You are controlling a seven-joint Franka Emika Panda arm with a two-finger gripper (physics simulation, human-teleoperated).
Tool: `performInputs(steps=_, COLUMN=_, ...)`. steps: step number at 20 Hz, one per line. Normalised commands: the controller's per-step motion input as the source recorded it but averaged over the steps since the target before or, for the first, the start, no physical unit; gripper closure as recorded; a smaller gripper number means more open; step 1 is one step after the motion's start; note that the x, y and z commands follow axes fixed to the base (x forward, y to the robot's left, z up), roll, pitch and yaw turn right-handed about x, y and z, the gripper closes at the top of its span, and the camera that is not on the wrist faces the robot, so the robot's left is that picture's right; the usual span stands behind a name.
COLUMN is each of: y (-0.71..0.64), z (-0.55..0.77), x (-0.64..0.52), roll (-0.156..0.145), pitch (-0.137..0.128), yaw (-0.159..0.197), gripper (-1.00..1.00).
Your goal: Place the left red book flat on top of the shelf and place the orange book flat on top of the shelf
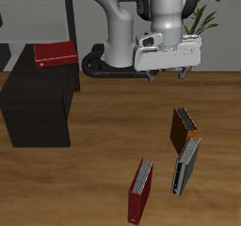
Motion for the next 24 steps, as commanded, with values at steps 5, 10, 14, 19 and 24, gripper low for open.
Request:
performInputs(steps=5, y=0.02, z=0.01, x=0.17, roll=-0.039, pitch=-0.018, yaw=0.002, gripper=-1.0)
performInputs(steps=10, y=0.14, z=-0.02, x=0.17, roll=-0.06, pitch=-0.018, yaw=-0.029, gripper=-1.0)
performInputs(steps=14, y=0.17, z=-0.03, x=0.11, roll=-0.016, pitch=-0.006, yaw=-0.016, gripper=-1.0)
performInputs(steps=19, y=0.14, z=-0.04, x=0.24, roll=-0.007, pitch=0.019, yaw=-0.015, gripper=-1.0)
performInputs(steps=24, y=0.18, z=-0.22, x=0.25, roll=-0.039, pitch=0.026, yaw=-0.007, gripper=-1.0)
